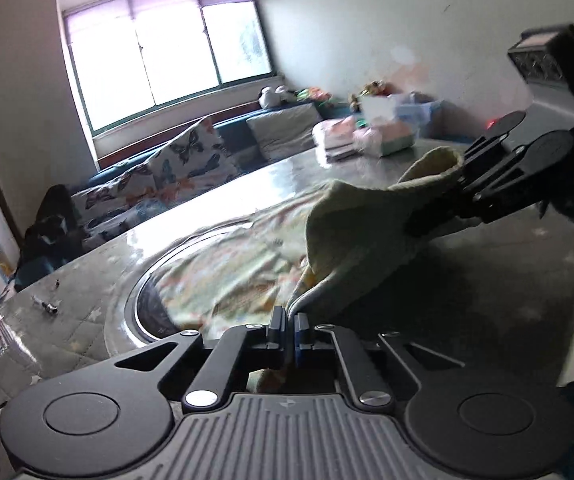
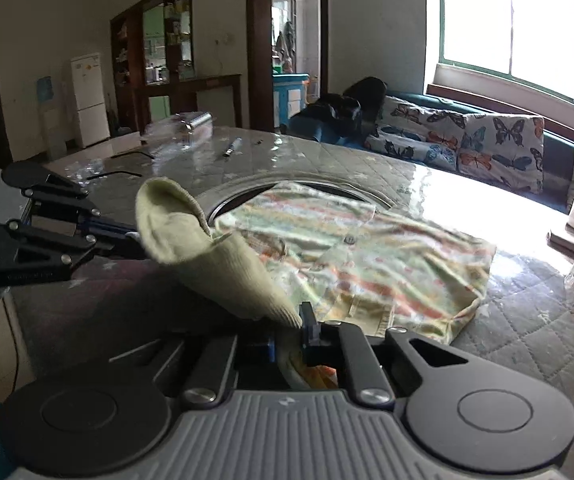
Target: Fold clothes
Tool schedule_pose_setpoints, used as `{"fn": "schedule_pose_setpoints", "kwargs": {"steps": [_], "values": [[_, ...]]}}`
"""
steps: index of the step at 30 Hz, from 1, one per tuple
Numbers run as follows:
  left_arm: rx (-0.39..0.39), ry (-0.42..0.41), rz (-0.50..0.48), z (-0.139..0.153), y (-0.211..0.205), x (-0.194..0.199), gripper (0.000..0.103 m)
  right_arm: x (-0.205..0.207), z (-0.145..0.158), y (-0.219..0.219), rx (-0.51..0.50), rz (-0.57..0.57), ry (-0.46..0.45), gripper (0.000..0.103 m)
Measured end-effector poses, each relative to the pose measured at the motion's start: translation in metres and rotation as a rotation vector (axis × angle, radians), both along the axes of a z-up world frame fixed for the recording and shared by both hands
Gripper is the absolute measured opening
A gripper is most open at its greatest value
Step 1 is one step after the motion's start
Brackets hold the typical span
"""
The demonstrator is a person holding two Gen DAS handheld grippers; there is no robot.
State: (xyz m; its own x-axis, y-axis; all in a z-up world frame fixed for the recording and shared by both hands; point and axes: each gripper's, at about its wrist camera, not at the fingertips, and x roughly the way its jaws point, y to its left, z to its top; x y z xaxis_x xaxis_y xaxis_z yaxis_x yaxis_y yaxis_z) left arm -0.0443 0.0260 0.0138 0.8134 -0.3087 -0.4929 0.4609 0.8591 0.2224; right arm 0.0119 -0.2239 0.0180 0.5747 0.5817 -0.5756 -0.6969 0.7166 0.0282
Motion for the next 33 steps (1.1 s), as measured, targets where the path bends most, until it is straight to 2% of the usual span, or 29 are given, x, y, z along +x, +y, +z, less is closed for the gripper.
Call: {"fn": "schedule_pose_setpoints", "kwargs": {"steps": [7, 11, 18, 24, 29, 33], "values": [[-0.029, 0.003, -0.06, 0.023, -0.003, -0.049, 0.004, -0.055, 0.023, -0.02, 0.007, 0.062, 0.016, 0.009], [-0.048, -0.005, -0.052, 0.027, -0.005, -0.049, 0.004, -0.064, 0.026, -0.021, 0.002, 0.058, 0.012, 0.009], [-0.077, -0.01, -0.025, 0.033, -0.006, -0.016, 0.004, -0.037, 0.033, -0.019, 0.014, 0.022, 0.002, 0.009], [-0.093, -0.02, 0.0, 0.041, -0.006, 0.028, 0.004, 0.008, 0.045, -0.015, 0.018, -0.005, -0.011, 0.009], [-0.087, 0.005, 0.032, 0.037, -0.007, 0.073, 0.004, 0.055, 0.046, -0.006, -0.018, -0.014, -0.005, 0.009], [-0.089, 0.068, 0.067, 0.024, -0.006, 0.111, 0.004, 0.094, 0.038, 0.004, -0.053, -0.032, 0.023, 0.009]]}}
